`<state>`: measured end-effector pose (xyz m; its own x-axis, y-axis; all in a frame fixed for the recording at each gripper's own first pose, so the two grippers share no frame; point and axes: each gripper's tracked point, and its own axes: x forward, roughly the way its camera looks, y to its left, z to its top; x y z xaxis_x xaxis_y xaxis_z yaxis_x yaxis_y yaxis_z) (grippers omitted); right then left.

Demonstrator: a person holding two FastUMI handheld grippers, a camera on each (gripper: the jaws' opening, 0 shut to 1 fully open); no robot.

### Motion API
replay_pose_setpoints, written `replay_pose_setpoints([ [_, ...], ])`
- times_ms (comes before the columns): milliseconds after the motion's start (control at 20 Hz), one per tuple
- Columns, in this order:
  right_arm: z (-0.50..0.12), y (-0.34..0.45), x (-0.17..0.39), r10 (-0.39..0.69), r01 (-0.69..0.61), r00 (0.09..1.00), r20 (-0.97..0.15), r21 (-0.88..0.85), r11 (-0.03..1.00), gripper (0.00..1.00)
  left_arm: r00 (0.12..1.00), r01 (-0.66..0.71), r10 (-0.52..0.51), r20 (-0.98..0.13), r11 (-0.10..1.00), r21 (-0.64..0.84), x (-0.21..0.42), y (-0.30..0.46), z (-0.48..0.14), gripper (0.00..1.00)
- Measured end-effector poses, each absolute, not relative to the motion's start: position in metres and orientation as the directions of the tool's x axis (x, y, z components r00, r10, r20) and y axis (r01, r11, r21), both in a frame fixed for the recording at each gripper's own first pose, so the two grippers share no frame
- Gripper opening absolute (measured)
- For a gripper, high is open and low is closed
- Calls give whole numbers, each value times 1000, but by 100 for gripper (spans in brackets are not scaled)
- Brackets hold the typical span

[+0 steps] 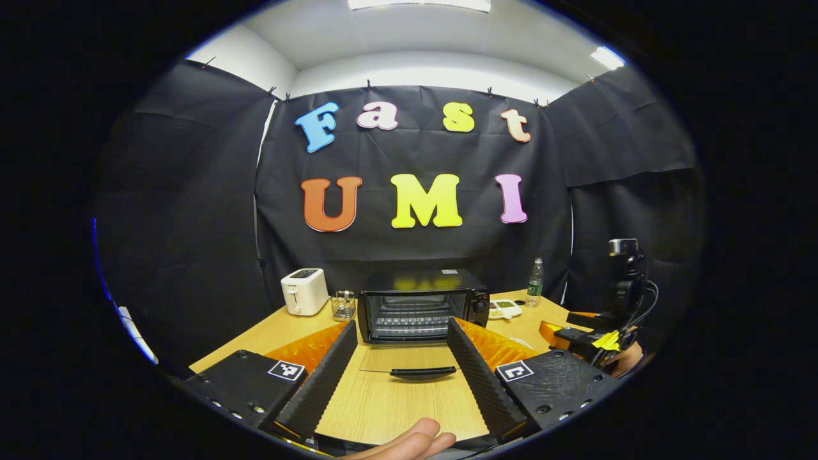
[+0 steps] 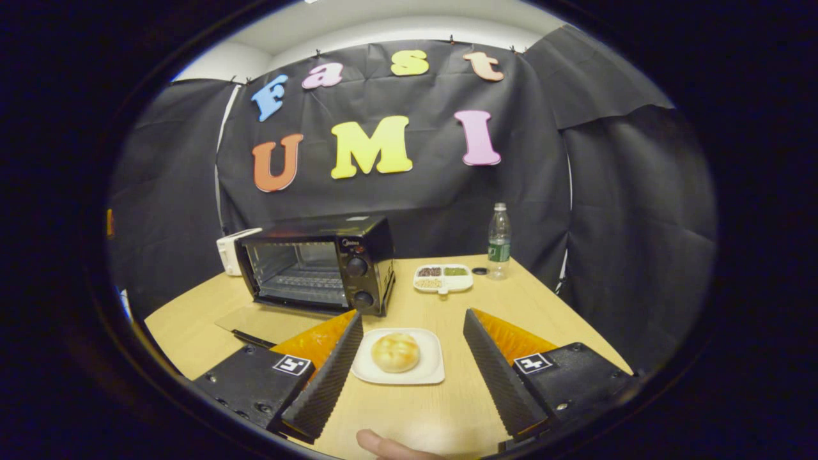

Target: Open the electric oven with the left hand, put the food in, and close the electric oven.

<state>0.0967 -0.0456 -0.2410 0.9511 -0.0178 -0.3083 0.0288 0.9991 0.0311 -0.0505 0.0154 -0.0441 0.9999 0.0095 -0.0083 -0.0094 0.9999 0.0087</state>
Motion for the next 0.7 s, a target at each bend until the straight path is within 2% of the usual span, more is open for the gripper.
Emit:
replay_pose_setpoints([
  [350,-292,-57,127,-30,41,912,-409,18,999,96,999,-37,37,23,999,-5,-80,28,-41,93],
  [700,-355,-31,153,39,-38,835,-549,14,999,97,1000,-16,16,-13,1000,-5,-74,23,-58,93],
])
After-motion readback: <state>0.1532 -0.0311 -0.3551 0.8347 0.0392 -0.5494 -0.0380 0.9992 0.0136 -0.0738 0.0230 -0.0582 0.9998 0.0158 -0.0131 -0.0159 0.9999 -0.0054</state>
